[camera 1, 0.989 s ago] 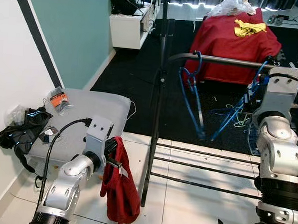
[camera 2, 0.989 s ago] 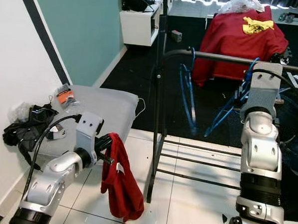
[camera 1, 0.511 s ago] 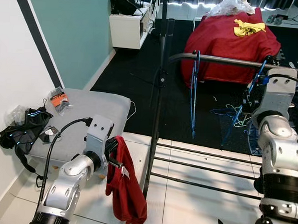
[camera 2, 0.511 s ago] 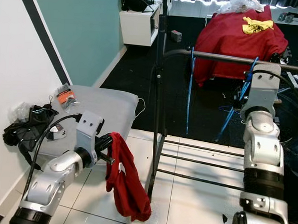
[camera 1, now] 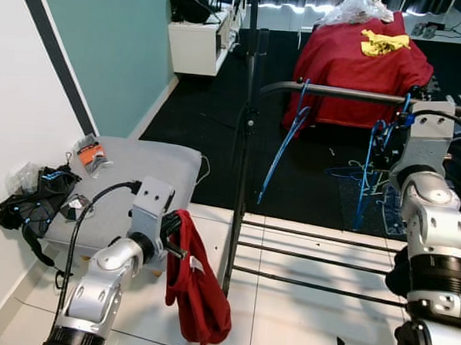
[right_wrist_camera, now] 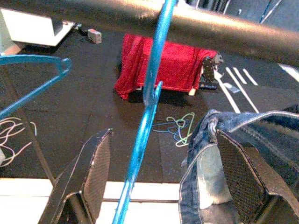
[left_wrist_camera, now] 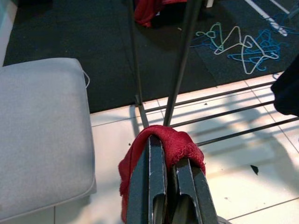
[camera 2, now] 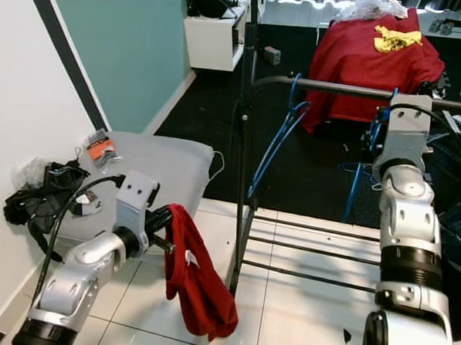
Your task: Hang hanger
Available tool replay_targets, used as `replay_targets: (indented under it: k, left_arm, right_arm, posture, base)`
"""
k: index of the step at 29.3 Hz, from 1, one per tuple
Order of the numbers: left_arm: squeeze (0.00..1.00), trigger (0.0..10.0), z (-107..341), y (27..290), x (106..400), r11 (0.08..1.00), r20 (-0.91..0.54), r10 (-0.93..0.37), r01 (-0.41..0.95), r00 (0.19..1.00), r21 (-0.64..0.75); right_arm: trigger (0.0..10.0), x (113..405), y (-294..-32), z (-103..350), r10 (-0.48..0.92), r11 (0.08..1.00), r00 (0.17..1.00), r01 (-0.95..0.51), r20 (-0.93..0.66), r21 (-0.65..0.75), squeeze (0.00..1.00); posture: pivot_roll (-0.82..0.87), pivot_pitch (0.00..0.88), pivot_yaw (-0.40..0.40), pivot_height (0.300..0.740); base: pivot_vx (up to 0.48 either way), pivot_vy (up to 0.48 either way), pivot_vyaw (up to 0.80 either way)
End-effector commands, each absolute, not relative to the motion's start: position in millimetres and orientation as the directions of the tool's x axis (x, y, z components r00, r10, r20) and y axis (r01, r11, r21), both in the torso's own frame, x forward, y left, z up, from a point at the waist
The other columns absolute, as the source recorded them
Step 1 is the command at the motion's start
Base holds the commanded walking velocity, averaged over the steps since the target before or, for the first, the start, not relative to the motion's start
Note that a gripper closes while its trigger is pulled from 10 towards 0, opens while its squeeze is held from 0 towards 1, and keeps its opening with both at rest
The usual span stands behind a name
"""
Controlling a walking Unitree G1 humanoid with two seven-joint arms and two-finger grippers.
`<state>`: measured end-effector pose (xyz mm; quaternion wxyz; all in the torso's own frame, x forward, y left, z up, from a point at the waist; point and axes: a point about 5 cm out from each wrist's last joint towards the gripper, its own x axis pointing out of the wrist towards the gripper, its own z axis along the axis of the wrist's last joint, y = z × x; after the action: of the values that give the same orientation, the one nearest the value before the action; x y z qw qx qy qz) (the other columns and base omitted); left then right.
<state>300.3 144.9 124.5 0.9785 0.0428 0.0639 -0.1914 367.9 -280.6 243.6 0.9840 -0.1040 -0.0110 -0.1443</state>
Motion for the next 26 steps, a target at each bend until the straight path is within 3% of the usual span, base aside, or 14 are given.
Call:
replay_targets:
  k: [1, 6, 7, 8, 10, 11, 13, 14, 21, 22, 26]
  left_arm:
    - [0.0, 10.0, 125, 153, 300, 0.926, -0.138, -0.361, 0.372, 0.922, 0.068]
    - [0.0, 10.0, 126, 155, 300, 0.926, -0.138, -0.358, 0.37, 0.923, 0.073]
    - [0.0, 10.0, 126, 157, 300, 0.927, -0.138, -0.354, 0.367, 0.925, 0.078]
    - [0.0, 10.0, 127, 158, 300, 0.928, -0.138, -0.352, 0.364, 0.926, 0.08]
    - [0.0, 10.0, 127, 158, 300, 0.928, -0.138, -0.35, 0.363, 0.926, 0.082]
    - [0.0, 10.0, 127, 159, 300, 0.928, -0.138, -0.35, 0.363, 0.927, 0.083]
    - [0.0, 10.0, 127, 158, 300, 0.928, -0.138, -0.35, 0.363, 0.927, 0.083]
    - [0.0, 10.0, 127, 158, 300, 0.927, -0.138, -0.351, 0.364, 0.926, 0.083]
    - [0.0, 10.0, 128, 158, 301, 0.924, -0.139, -0.36, 0.373, 0.923, 0.083]
    - [0.0, 10.0, 129, 157, 303, 0.921, -0.139, -0.366, 0.38, 0.92, 0.084]
    - [0.0, 10.0, 129, 158, 303, 0.92, -0.138, -0.37, 0.383, 0.919, 0.085]
  right_arm:
    - [10.0, 372, -279, 242, -0.261, 0.944, 0.964, 0.265, 0.046, -0.194, 0.0]
    - [10.0, 375, -278, 243, -0.253, 0.948, 0.966, 0.257, 0.045, -0.19, 0.0]
    - [4.2, 378, -276, 244, -0.242, 0.952, 0.969, 0.246, 0.042, -0.181, 0.0]
    - [3.4, 380, -275, 244, -0.235, 0.955, 0.971, 0.238, 0.039, -0.177, 0.0]
    - [3.4, 381, -274, 244, -0.229, 0.957, 0.973, 0.232, 0.037, -0.175, 0.0]
    - [2.0, 382, -273, 243, -0.225, 0.959, 0.974, 0.228, 0.033, -0.168, 0.0]
    - [2.0, 382, -273, 243, -0.223, 0.96, 0.974, 0.226, 0.031, -0.164, 0.0]
    - [0.9, 384, -274, 243, -0.224, 0.961, 0.974, 0.226, 0.031, -0.159, 0.0]
    - [0.7, 386, -276, 242, -0.231, 0.962, 0.972, 0.233, 0.028, -0.144, 0.0]
    - [0.0, 387, -277, 242, -0.237, 0.962, 0.971, 0.239, 0.03, -0.133, 0.0]
    - [0.4, 387, -277, 243, -0.238, 0.962, 0.971, 0.24, 0.033, -0.129, 0.0]
  posture:
    - [0.01, 0.082, 0.055, 0.74]
    - [0.02, 0.078, 0.051, 0.74]
    - [0.02, 0.073, 0.044, 0.74]
    - [0.02, 0.072, 0.043, 0.74]
    - [0.02, 0.069, 0.042, 0.74]
    - [0.02, 0.069, 0.041, 0.74]
    - [0.02, 0.068, 0.041, 0.74]
    - [0.02, 0.068, 0.043, 0.74]
    - [0.03, 0.065, 0.047, 0.74]
    - [0.03, 0.063, 0.05, 0.74]
    - [0.03, 0.062, 0.051, 0.74]
  base:
    - [0.0, 0.0, 0.0]
    - [0.0, 0.0, 0.0]
    - [0.0, 0.0, 0.0]
    - [0.0, 0.0, 0.0]
    - [0.0, 0.0, 0.0]
    - [0.0, 0.0, 0.0]
    - [0.0, 0.0, 0.0]
    - [0.0, 0.0, 0.0]
    - [0.0, 0.0, 0.0]
    - [0.0, 0.0, 0.0]
    - [0.0, 0.0, 0.0]
